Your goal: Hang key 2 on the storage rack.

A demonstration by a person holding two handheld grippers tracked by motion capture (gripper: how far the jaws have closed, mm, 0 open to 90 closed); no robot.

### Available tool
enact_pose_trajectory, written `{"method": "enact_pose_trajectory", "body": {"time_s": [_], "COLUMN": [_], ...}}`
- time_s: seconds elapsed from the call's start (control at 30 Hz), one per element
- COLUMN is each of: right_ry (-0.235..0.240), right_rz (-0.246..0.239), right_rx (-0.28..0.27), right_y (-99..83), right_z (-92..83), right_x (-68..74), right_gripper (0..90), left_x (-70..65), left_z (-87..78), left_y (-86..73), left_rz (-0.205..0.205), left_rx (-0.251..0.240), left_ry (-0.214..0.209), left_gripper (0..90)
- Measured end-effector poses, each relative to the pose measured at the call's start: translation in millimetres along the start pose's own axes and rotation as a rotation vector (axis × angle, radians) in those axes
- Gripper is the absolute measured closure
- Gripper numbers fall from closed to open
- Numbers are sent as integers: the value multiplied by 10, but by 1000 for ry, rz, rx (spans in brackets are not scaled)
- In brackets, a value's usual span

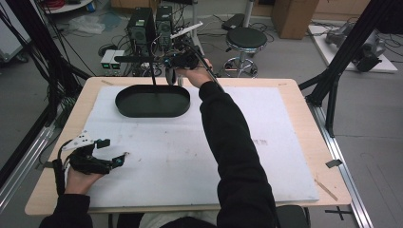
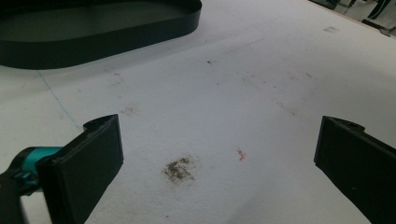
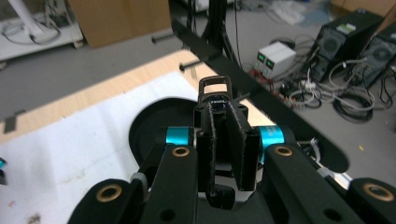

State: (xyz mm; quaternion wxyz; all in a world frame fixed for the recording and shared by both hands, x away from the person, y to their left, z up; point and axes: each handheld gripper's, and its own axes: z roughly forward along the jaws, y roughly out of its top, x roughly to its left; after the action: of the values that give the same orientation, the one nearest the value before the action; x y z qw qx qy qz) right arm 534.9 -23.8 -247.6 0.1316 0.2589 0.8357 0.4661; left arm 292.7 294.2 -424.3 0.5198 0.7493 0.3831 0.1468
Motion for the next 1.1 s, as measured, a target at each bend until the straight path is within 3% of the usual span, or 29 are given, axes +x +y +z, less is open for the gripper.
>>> {"method": "enact_pose_trajectory", "body": {"time_s": [0.1, 0.33, 0.53, 0.63, 0.77, 1.1], "right_ry": [-19, -55, -93, -90, -155, -280], "right_rz": [-29, -28, -16, -7, -82, -51], "right_rx": [33, 75, 83, 74, 94, 70], "right_y": [-21, -79, -212, -250, -240, -274], "right_z": [106, 292, 347, 349, 423, 604], "right_x": [27, 40, 10, 35, 149, 220], "right_gripper": [822, 822, 822, 822, 820, 820], "left_x": [4, 6, 11, 6, 2, 3], "left_z": [2, -6, 2, 9, 6, 8], "left_y": [0, 1, -1, 0, 0, 0], "left_rz": [2, 2, 0, 5, 7, 6], "left_rx": [2, -1, 0, 5, 5, 2], "left_ry": [-1, -1, -4, -2, -2, -4], "left_gripper": [17, 17, 17, 17, 17, 17]}}
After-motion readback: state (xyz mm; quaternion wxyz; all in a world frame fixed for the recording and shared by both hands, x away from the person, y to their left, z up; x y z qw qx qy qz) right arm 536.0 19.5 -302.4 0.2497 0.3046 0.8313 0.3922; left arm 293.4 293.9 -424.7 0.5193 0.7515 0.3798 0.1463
